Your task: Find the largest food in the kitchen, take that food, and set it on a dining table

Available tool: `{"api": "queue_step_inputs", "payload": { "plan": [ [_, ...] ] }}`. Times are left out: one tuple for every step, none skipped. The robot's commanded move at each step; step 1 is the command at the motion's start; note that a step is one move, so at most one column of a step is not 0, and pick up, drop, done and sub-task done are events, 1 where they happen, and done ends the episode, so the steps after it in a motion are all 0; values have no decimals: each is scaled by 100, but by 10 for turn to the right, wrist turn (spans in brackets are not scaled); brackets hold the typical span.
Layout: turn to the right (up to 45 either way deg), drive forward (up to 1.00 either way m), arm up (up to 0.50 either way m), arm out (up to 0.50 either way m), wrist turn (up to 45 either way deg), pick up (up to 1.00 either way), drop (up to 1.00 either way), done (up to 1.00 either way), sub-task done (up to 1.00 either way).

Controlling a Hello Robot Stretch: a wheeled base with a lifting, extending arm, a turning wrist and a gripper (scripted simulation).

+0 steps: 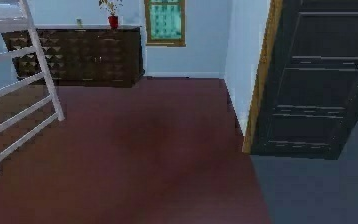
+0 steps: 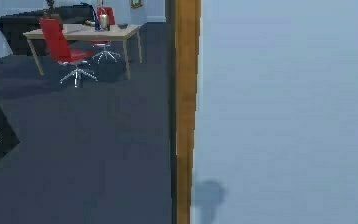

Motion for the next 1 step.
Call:
{"api": "queue_step_inputs", "payload": {
  "plan": [
    [360,0,0,0,0,0,0,0,0]
  ]
}}
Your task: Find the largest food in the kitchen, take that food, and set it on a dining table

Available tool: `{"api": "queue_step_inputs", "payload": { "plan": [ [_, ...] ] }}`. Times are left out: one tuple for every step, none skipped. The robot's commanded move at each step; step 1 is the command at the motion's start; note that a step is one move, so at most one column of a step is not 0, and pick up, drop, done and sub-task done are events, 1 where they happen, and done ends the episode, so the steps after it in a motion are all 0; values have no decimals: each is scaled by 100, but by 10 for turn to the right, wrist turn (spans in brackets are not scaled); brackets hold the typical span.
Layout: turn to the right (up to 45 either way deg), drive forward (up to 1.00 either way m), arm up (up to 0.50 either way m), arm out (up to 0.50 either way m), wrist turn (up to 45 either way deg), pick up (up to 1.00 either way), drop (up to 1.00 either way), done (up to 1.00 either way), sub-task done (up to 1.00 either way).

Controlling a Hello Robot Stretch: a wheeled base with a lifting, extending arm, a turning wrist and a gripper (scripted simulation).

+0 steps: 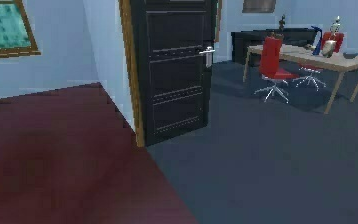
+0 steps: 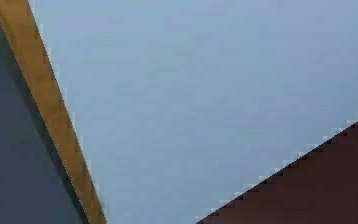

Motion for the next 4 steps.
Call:
{"api": "queue_step_inputs", "payload": {
  "plan": [
    [0,50,0,0,0,0,0,0,0],
    [210,0,0,0,0,0,0,0,0],
    [0,10,0,0,0,0,0,0,0],
    [360,0,0,0,0,0,0,0,0]
  ]
}}
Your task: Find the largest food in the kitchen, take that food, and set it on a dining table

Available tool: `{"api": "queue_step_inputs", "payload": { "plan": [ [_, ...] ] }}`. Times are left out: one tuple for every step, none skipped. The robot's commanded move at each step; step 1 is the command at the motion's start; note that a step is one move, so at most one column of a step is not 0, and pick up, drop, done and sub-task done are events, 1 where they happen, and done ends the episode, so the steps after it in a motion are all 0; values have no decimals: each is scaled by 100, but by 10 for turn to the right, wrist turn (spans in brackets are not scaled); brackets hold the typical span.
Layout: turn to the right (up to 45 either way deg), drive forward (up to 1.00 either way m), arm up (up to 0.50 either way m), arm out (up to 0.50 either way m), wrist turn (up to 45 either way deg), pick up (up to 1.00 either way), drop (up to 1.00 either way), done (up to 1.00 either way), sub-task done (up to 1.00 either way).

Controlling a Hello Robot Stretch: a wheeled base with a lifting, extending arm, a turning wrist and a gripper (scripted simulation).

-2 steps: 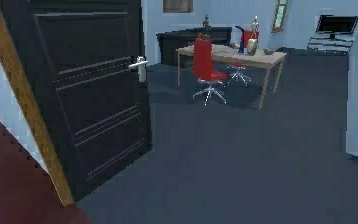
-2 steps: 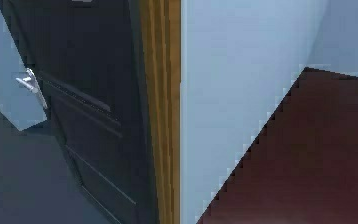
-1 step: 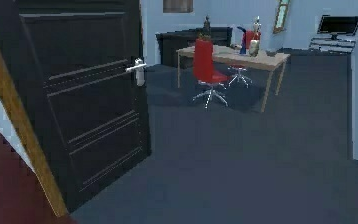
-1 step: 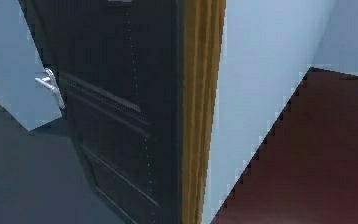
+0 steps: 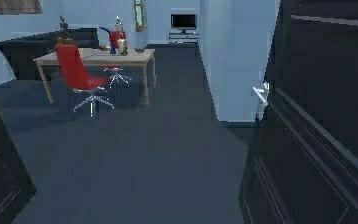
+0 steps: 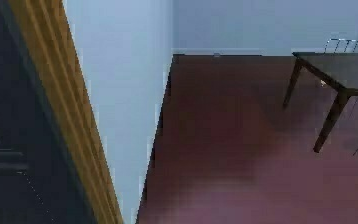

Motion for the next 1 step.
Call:
{"api": "queue_step_inputs", "payload": {
  "plan": [
    [0,100,0,0,0,0,0,0,0]
  ]
}}
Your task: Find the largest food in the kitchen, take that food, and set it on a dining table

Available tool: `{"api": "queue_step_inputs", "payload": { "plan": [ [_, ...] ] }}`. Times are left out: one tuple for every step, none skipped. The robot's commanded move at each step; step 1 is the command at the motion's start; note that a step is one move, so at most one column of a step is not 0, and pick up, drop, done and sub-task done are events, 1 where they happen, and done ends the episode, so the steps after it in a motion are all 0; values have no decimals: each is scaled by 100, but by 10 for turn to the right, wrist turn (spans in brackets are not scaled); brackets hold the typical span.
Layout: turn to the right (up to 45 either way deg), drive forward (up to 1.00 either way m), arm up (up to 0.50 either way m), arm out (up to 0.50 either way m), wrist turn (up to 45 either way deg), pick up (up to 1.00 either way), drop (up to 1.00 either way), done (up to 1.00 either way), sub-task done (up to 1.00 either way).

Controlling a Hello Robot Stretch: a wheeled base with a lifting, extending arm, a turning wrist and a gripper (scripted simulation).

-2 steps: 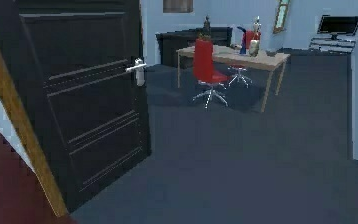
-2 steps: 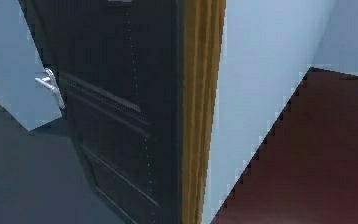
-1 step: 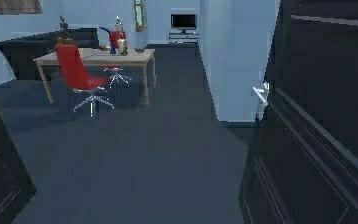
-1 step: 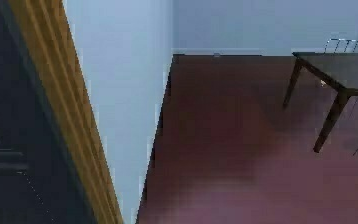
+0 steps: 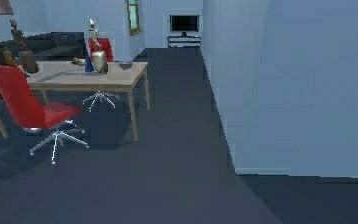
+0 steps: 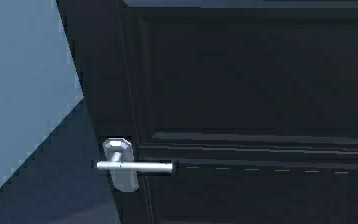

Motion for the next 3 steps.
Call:
{"api": "queue_step_inputs", "payload": {
  "plan": [
    [60,0,0,0,0,0,0,0,0],
    [0,35,0,0,0,0,0,0,0],
    [150,0,0,0,0,0,0,0,0]
  ]
}}
